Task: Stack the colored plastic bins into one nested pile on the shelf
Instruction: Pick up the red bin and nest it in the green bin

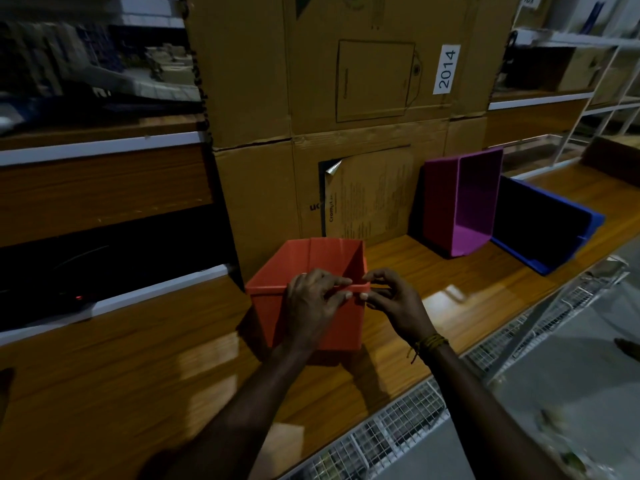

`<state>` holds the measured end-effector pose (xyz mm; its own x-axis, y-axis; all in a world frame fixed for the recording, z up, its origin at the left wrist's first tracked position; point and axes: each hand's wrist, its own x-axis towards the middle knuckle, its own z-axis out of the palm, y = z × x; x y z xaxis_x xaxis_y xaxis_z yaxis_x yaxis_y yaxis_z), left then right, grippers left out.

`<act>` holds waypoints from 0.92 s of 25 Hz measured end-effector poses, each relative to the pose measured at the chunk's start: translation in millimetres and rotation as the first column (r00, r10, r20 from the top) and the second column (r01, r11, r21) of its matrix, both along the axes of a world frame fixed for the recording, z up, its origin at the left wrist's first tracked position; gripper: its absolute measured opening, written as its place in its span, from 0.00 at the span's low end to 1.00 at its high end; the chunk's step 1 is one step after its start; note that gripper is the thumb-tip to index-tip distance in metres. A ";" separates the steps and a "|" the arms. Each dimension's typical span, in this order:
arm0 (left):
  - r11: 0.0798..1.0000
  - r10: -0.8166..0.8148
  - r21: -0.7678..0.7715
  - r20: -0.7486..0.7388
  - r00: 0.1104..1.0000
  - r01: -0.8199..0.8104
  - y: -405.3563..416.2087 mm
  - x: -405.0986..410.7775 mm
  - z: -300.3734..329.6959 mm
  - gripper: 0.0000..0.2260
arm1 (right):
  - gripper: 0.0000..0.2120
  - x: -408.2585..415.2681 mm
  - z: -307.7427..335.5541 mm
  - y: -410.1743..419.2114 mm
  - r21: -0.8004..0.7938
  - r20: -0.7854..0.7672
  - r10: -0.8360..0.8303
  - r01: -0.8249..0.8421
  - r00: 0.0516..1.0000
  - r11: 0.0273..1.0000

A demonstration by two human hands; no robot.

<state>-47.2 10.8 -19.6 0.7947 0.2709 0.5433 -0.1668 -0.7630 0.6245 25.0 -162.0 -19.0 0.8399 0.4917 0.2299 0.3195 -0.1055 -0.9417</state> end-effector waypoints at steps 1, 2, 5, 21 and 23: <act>0.999 0.040 0.026 -0.010 0.999 -0.040 6.4 -4.8 -5.0 0.09 | 0.10 0.6 -4.2 -2.6 0.003 -0.001 0.000 0.000 1.000 1.000; 0.993 0.107 0.044 -0.012 0.994 -0.106 12.3 -8.8 -8.7 0.10 | 0.10 -0.6 -8.7 -5.6 0.007 -0.023 -0.004 0.005 1.000 1.000; 0.954 0.291 0.080 -0.028 0.956 -0.288 24.0 -24.6 -16.1 0.11 | 0.15 -1.5 -17.5 -5.9 -0.001 -0.035 -0.021 0.020 0.999 1.000; 0.985 0.155 -0.046 -0.162 0.975 -0.164 41.7 -107.5 -49.5 0.12 | 0.12 -16.6 -44.0 60.1 -0.441 0.429 0.116 0.096 0.896 0.892; 0.989 0.134 -0.044 -0.133 0.982 -0.141 55.9 -124.6 -59.1 0.11 | 0.11 -9.1 -51.1 66.0 -0.511 0.397 0.080 0.148 0.914 0.847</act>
<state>-171.7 66.8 -78.7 0.8105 0.4080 0.4202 0.0220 -0.7381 0.6743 15.9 -96.0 -70.1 0.7539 0.6044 0.2574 0.6316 -0.5589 -0.5374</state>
